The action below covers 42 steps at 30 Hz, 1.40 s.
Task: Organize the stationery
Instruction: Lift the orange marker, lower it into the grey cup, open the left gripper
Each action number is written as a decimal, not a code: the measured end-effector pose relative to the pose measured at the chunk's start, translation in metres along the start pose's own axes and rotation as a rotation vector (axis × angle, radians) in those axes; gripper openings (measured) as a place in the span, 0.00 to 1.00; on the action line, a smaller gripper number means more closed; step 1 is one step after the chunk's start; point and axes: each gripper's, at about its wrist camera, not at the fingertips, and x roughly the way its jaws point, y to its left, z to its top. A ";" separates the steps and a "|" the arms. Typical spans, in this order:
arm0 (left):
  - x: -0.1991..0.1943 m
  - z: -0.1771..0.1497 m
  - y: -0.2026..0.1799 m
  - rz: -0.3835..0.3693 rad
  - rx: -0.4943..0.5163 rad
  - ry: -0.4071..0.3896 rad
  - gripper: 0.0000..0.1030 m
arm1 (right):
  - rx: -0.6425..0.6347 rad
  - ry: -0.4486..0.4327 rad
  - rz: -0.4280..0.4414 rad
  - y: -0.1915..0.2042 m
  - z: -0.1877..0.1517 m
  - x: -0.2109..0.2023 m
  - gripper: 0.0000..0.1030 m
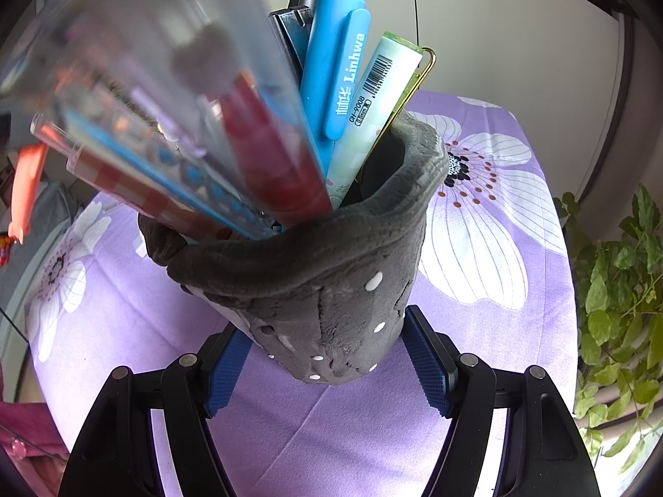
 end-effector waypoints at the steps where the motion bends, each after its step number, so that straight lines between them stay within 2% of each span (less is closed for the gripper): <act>1: 0.000 0.005 -0.003 -0.011 0.000 -0.012 0.11 | 0.000 0.000 0.000 0.000 0.000 0.000 0.71; 9: 0.002 0.036 -0.019 -0.106 -0.026 -0.074 0.11 | 0.000 0.000 0.000 0.000 0.000 0.000 0.71; 14: 0.021 0.044 -0.024 -0.096 -0.027 -0.088 0.11 | 0.000 0.000 0.000 0.000 0.000 0.000 0.71; 18: 0.043 0.041 -0.019 -0.120 -0.060 -0.063 0.11 | 0.000 0.000 0.000 0.000 0.000 0.000 0.71; 22: 0.053 0.037 -0.012 -0.123 -0.092 -0.073 0.11 | 0.000 0.000 -0.001 0.000 0.000 0.000 0.71; 31: 0.050 0.026 -0.012 -0.163 -0.092 -0.077 0.11 | 0.000 0.000 -0.001 0.000 -0.001 0.000 0.71; 42: 0.049 0.018 -0.010 -0.160 -0.088 -0.085 0.11 | 0.000 0.000 -0.001 0.000 -0.001 0.000 0.71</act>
